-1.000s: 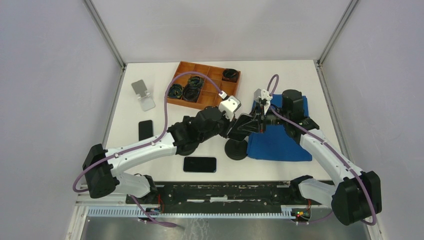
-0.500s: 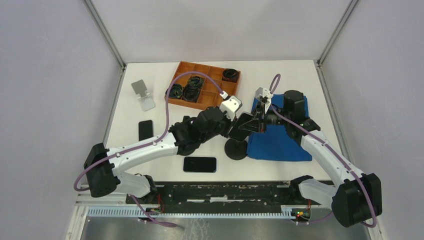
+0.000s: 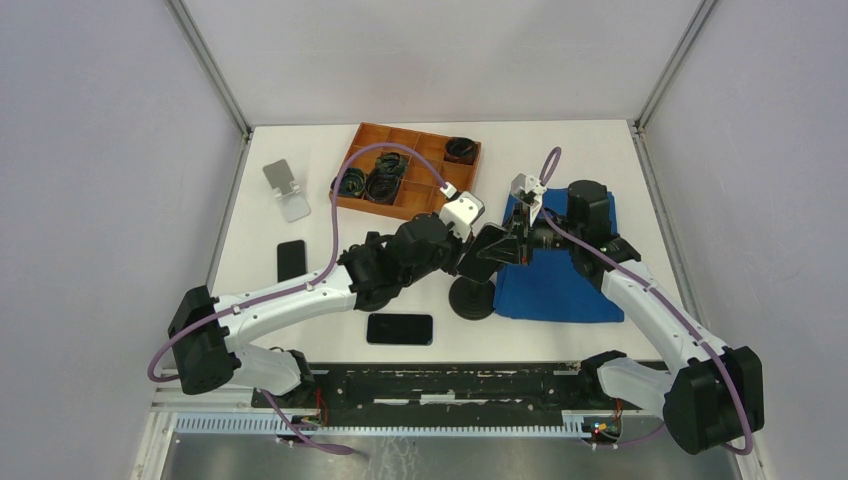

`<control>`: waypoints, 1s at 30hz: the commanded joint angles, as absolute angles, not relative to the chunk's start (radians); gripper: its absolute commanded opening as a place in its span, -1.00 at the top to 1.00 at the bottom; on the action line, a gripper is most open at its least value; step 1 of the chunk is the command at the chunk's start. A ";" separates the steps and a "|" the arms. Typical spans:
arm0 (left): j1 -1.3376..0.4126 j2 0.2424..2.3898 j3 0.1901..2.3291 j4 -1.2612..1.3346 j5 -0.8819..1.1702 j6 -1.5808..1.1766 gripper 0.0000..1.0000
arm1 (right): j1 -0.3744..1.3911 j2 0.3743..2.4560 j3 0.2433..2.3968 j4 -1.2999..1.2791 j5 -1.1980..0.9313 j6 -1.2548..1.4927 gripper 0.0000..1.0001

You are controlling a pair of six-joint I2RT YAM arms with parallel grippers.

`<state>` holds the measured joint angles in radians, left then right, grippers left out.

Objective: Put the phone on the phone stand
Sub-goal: Install the phone on the phone stand.

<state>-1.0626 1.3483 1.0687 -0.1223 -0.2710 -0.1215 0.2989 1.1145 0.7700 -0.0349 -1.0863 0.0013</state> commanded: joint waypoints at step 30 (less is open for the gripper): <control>-1.070 1.272 1.098 -0.155 -0.410 -0.051 0.96 | 0.245 1.170 0.745 -0.137 -0.749 -0.002 1.00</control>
<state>-1.0695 1.3483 1.0706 -0.1246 -0.3141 -0.0990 0.2989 1.1267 0.7746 -0.0227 -1.0706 0.0132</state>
